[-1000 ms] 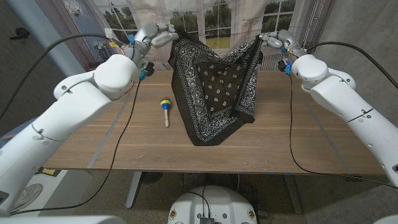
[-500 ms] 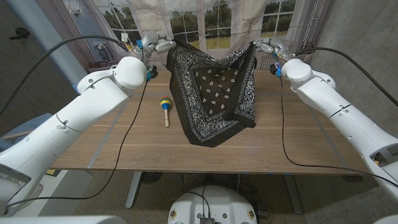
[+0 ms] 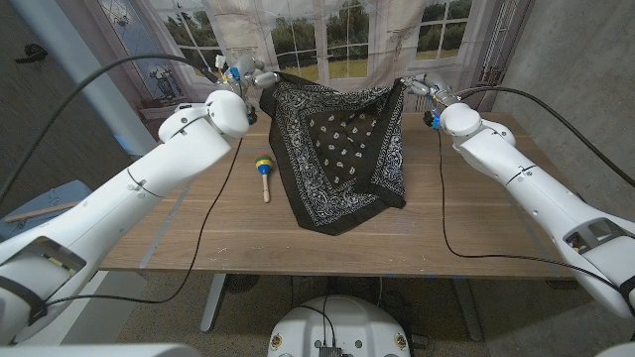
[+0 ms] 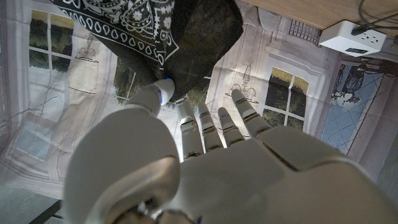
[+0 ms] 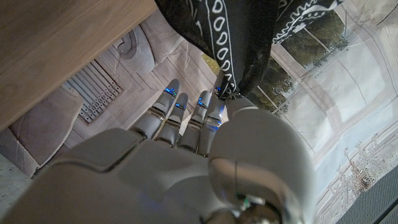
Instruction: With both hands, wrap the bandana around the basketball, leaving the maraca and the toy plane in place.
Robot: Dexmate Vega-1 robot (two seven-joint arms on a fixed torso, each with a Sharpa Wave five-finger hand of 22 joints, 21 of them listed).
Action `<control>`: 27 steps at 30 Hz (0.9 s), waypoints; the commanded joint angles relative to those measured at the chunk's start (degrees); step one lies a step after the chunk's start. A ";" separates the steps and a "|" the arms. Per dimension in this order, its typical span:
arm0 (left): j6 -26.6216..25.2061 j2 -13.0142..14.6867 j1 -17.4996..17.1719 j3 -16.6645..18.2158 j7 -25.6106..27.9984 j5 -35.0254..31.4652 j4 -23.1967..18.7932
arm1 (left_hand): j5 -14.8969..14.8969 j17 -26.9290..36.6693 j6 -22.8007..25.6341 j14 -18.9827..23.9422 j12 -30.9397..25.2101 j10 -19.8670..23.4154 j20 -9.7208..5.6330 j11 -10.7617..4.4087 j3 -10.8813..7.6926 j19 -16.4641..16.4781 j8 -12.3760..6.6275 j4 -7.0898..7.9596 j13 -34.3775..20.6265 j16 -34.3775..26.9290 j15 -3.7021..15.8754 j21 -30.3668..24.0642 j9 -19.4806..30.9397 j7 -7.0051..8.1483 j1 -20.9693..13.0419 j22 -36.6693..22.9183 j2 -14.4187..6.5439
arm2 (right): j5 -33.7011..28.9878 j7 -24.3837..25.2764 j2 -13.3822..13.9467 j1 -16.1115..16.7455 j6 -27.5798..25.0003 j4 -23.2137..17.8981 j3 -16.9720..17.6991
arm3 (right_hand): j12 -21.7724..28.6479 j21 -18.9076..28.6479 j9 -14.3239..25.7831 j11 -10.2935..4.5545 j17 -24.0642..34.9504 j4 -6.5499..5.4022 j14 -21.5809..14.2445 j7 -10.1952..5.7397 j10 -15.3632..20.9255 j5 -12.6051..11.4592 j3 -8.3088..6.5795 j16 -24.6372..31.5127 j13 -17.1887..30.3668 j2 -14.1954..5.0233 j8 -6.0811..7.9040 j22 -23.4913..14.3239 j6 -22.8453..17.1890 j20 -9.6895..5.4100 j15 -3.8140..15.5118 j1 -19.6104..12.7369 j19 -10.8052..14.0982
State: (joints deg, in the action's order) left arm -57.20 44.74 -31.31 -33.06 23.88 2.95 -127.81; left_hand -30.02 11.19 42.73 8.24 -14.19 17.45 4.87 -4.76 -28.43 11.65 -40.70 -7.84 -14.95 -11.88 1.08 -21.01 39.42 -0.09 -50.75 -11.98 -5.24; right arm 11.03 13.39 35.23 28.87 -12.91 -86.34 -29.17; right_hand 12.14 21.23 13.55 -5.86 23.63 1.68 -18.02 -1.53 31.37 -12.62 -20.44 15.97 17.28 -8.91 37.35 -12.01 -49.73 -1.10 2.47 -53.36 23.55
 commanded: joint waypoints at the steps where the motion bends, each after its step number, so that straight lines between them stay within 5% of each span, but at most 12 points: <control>1: -12.12 -7.52 3.91 -8.60 10.30 -12.55 5.99 | 6.53 -0.18 3.59 2.34 -0.97 2.67 0.87 -1.69 1.41 0.82 -2.21 -1.27 0.08 -0.81 0.94 -0.96 3.19 1.18 -1.92 0.01 -2.06 | -7.94 5.01 -3.01 -2.94 1.50 5.92 -4.89 | 0.55 0.75 -0.62 -0.19 0.09 0.61 -1.14 -0.39 0.96 0.21 0.28 0.61 -0.09 -0.39 -1.28 0.10 -0.38 0.29 5.77 -0.90 0.85; 4: -12.23 -8.08 4.14 -8.60 9.58 -12.57 6.69 | 13.51 -0.09 -0.08 2.82 -0.37 1.98 1.46 -1.03 1.46 0.83 6.10 -1.04 0.90 -0.70 0.86 -1.40 -4.00 -0.87 -4.17 0.03 -4.95 | -7.07 3.39 -3.55 -3.59 2.60 7.72 -4.74 | 0.66 0.97 -2.01 -0.21 0.25 -0.65 -1.48 -0.20 1.01 0.46 -0.61 0.85 -0.35 -2.80 -5.09 0.11 4.20 0.02 5.59 -0.61 0.57; 7: -11.77 -8.62 4.06 -8.12 8.84 -12.15 7.12 | 17.75 0.75 -8.96 0.81 1.58 -3.08 2.60 1.42 0.33 0.22 15.55 0.98 1.84 -0.30 -1.34 -1.85 -10.00 0.78 -4.32 -0.16 -5.98 | -6.55 2.59 -4.02 -4.05 2.80 9.12 -4.65 | 0.19 1.33 -3.21 0.15 0.77 -2.10 -1.43 -0.91 -0.42 0.61 -2.29 1.06 -0.82 -3.29 -9.57 0.07 9.44 -0.09 5.23 -0.63 0.34; 9: -12.28 -8.58 4.82 -9.03 8.25 -12.52 7.45 | 18.60 0.95 -12.29 -0.20 1.99 -4.48 2.74 2.02 0.43 -0.32 18.28 1.76 2.08 -0.09 -2.01 -1.84 -11.43 1.42 -3.62 -0.20 -5.80 | -5.94 1.76 -4.25 -4.39 2.58 9.99 -4.55 | -0.40 1.57 -3.62 0.73 1.76 -4.09 -0.93 -2.23 -2.71 0.85 -4.16 1.40 -1.28 -3.34 -13.28 -0.01 12.73 0.18 4.72 -0.33 -0.46; 11: -12.10 -8.55 5.19 -9.35 7.46 -12.41 7.58 | 20.13 0.79 -20.45 -2.20 2.85 -8.59 2.96 3.23 2.59 -1.50 24.81 3.20 2.72 0.48 -3.01 -1.70 -14.94 2.10 -0.11 -0.14 -3.92 | -4.95 0.59 -4.40 -4.68 2.57 10.85 -4.31 | -0.88 1.78 -3.62 0.89 2.65 -5.85 0.15 -2.77 -5.22 1.22 -5.02 1.47 -1.71 -3.09 -16.76 -0.09 16.28 0.43 4.01 0.56 -1.39; 13: -11.01 -8.26 5.14 -8.91 6.23 -11.64 7.39 | 20.22 0.43 -25.41 -3.48 3.18 -11.34 2.96 4.30 4.85 -2.36 28.58 3.70 3.13 0.83 -3.63 -1.38 -17.18 2.68 2.70 0.04 -2.20 | -3.92 -0.30 -4.60 -4.78 3.44 11.87 -3.96 | -1.48 1.76 -3.47 2.05 3.26 -7.66 1.94 -3.15 -9.20 1.62 -5.03 1.03 -2.19 -2.74 -20.53 -0.15 20.52 0.71 2.88 2.28 -3.00; 14: -9.81 -8.05 4.81 -8.36 5.74 -11.14 7.29 | 20.00 0.20 -31.59 -5.52 3.34 -14.43 3.06 5.41 7.79 -3.77 30.98 4.72 3.45 1.14 -4.53 -0.63 -19.57 2.65 6.68 0.29 -0.05 | -3.83 -0.65 -4.47 -4.80 4.10 12.26 -3.99 | -1.45 1.75 -3.40 2.18 3.80 -8.12 2.63 -3.00 -10.41 1.70 -4.99 1.12 -2.38 -2.71 -22.31 -0.14 22.84 0.62 2.69 2.85 -3.71; 17: -4.21 -7.17 2.98 -5.45 3.69 -8.48 6.91 | 19.63 -0.02 -42.38 -9.71 3.73 -21.06 3.83 6.55 11.92 -7.87 31.33 6.15 3.72 1.57 -5.56 1.49 -23.45 2.90 12.51 0.48 2.87 | -3.13 -1.50 -4.06 -4.49 4.96 12.33 -3.72 | -1.39 1.73 -3.17 3.98 3.85 -7.85 4.29 -3.93 -14.03 2.30 -1.35 0.49 -2.91 1.22 -27.31 0.05 33.33 2.45 0.88 5.89 -5.27; 20: 1.74 -6.57 1.14 -2.58 1.82 -5.73 7.13 | 19.57 -0.03 -49.59 -14.79 3.76 -26.66 5.41 7.24 14.21 -13.55 31.08 7.35 3.78 1.77 -6.90 4.19 -26.45 3.79 16.65 0.41 3.77 | -3.97 -0.72 -3.49 -3.82 7.12 12.15 -3.79 | -1.55 0.55 -2.80 8.30 2.88 -7.25 7.98 0.45 -20.04 2.05 4.61 -1.63 -3.21 6.11 -27.43 0.46 41.62 4.46 -1.48 10.94 -8.69; 22: 4.21 -5.83 0.83 -2.05 0.47 -4.95 7.34 | 19.59 -0.02 -51.94 -17.37 3.62 -28.80 5.80 7.48 15.02 -16.34 30.92 7.99 3.73 1.84 -7.67 5.44 -27.51 5.35 18.51 0.29 3.83 | -5.57 0.99 -3.07 -3.22 8.23 11.42 -4.05 | -1.52 0.07 -2.57 9.36 2.36 -7.29 9.40 1.81 -22.95 1.61 6.87 -2.49 -3.15 7.84 -27.48 0.59 45.79 5.04 -2.49 13.29 -9.74; 24: 7.17 -5.81 0.12 -1.35 0.26 -4.44 7.88 | 19.63 0.05 -53.84 -19.28 3.48 -30.61 6.17 7.22 15.88 -18.63 30.89 8.83 3.71 1.71 -7.97 6.38 -28.22 7.21 20.64 0.12 3.82 | -7.51 3.08 -2.81 -2.71 9.60 11.02 -4.33 | -1.42 -0.38 -2.42 9.49 1.79 -7.21 10.77 3.27 -25.15 1.21 8.48 -3.23 -3.10 8.93 -27.76 0.70 50.77 4.57 -2.86 14.93 -10.55; 27: 11.64 -5.68 -0.68 -0.19 -1.22 -2.89 8.89 | 19.60 0.04 -56.61 -22.49 3.55 -33.51 6.69 6.81 17.09 -21.93 30.77 9.90 3.72 1.84 -8.32 7.68 -28.75 9.70 23.51 -0.06 4.01 | -8.45 3.02 -1.92 -2.15 9.80 9.63 -4.33 | -1.72 -1.84 -2.34 8.80 0.57 -7.09 13.73 2.20 -29.94 0.49 10.77 -4.38 -3.35 10.31 -27.62 0.91 58.42 5.33 -4.01 17.19 -13.09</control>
State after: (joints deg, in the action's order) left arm -58.70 38.18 -29.05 -37.54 26.95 -4.50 -120.76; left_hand -10.17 11.18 -9.79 -9.72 -10.77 -9.60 11.08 2.56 -12.25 -8.02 -9.47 1.54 -11.18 -10.14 -6.98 -14.13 10.94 7.96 -29.14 -11.79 -1.36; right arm 5.98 14.08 31.79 25.18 -6.71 -75.51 -33.12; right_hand 10.69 20.35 11.07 3.24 24.89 -5.44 -6.39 1.15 4.66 -11.52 -11.20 12.30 14.01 0.62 9.93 -11.18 3.23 3.68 -0.74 -37.97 12.25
